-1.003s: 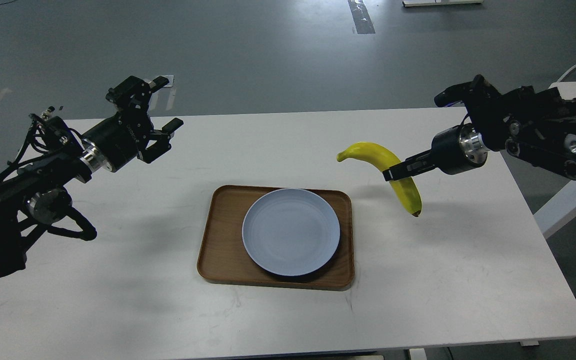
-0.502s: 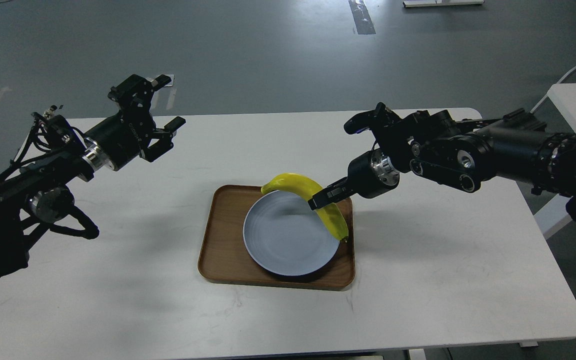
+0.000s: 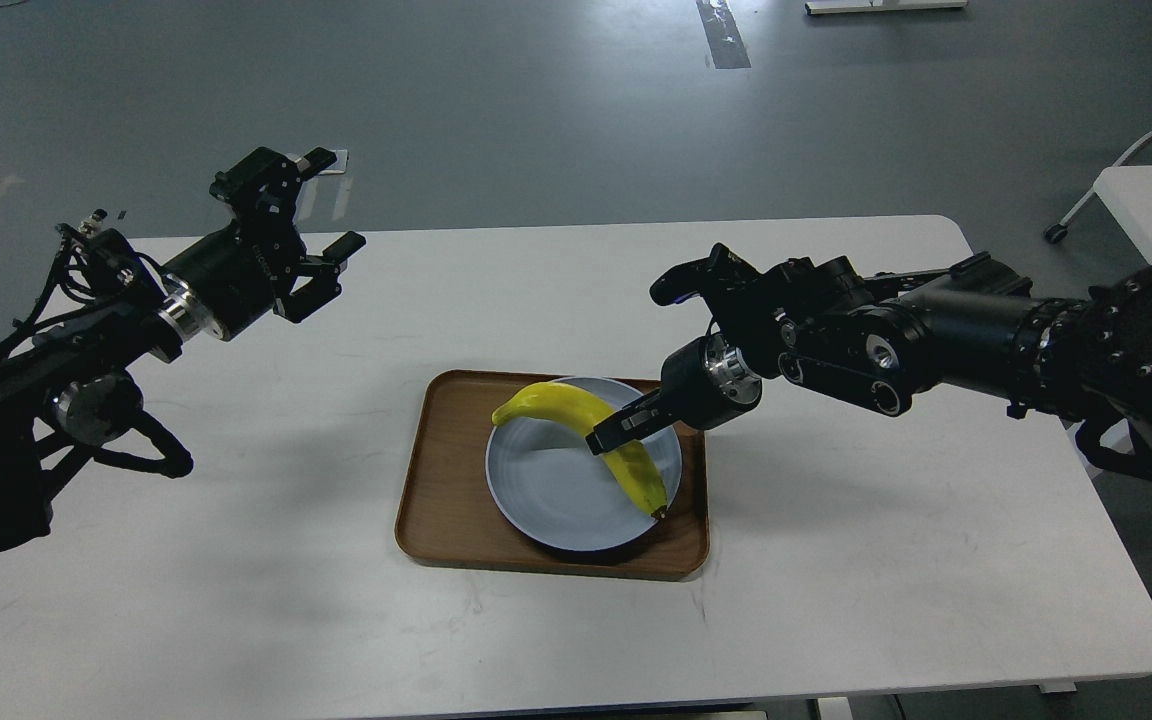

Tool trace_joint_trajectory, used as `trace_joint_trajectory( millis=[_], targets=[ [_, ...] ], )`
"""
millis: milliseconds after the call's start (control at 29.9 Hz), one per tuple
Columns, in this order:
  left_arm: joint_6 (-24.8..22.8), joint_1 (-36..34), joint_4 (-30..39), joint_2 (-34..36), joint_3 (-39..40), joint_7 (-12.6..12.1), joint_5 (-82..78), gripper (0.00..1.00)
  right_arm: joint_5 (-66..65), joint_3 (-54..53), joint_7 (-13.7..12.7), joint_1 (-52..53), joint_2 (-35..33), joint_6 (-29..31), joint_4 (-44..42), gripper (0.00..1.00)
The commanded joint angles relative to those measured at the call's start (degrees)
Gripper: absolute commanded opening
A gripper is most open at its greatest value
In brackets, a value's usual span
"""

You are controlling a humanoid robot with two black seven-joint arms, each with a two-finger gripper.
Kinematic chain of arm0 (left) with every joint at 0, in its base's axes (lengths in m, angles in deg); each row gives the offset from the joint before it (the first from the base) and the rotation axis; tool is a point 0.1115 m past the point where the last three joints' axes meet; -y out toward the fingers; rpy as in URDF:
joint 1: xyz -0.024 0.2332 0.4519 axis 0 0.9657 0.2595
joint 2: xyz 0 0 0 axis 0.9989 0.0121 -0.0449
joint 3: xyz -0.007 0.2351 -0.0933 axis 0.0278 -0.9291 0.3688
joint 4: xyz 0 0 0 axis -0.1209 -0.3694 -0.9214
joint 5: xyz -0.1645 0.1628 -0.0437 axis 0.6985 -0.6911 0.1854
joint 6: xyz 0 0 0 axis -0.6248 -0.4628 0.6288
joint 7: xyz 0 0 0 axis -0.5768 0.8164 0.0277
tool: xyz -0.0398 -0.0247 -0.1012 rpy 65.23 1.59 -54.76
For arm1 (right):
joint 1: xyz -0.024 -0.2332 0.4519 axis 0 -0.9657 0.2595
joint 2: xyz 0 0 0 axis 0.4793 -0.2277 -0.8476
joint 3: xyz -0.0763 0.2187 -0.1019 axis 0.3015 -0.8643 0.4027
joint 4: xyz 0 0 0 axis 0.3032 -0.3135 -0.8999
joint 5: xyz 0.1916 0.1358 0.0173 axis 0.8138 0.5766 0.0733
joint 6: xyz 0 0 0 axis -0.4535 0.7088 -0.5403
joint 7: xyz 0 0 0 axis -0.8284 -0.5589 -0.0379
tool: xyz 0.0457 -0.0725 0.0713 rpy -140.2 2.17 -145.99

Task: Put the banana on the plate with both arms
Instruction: 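Lower the banana onto the plate and open the right gripper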

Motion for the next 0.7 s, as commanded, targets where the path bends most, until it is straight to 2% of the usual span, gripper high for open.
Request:
trace_joint_trajectory(
  millis=[0,33,100,134,201,334,468,669],
  targets=[
    [0.0,0.0,0.1,0.3,0.0,0.0,0.0,0.98,0.1,0.0,0.0,-0.3,0.9,0.0,-0.9,0.27],
    [0.0,0.0,0.1,0.3,0.0,0.0,0.0,0.98,0.1,0.0,0.0,-0.5,1.0,0.0,-1.0,0.41],
    [0.0,0.0,0.1,0.4,0.0,0.0,0.0,0.98,0.1,0.0,0.0,-0.8,1.0,0.0,-1.2,0.58],
    [0.0,0.0,0.1,0.4,0.0,0.0,0.0,0.98,0.2,0.0,0.0,-1.0,1.0,0.0,-1.4,0.63],
    [0.0,0.0,0.1,0.4,0.0,0.0,0.0,0.98,0.6,0.0,0.0,-1.1,1.0,0.0,-1.5,0.67],
    [0.0,0.0,0.1,0.4,0.0,0.0,0.0,0.98,3.5,-0.3,0.0,-1.0,-0.3,0.0,-1.4,0.94],
    [0.0,0.0,0.1,0.4,0.0,0.0,0.0,0.98,5.4,-1.7,0.0,-0.1,-4.0,0.0,-1.4,0.95],
    [0.0,0.1,0.1,0.7,0.0,0.0,0.0,0.98,10.0,-14.1,0.0,-1.7,-16.3,0.0,-1.0,0.96]
  ],
)
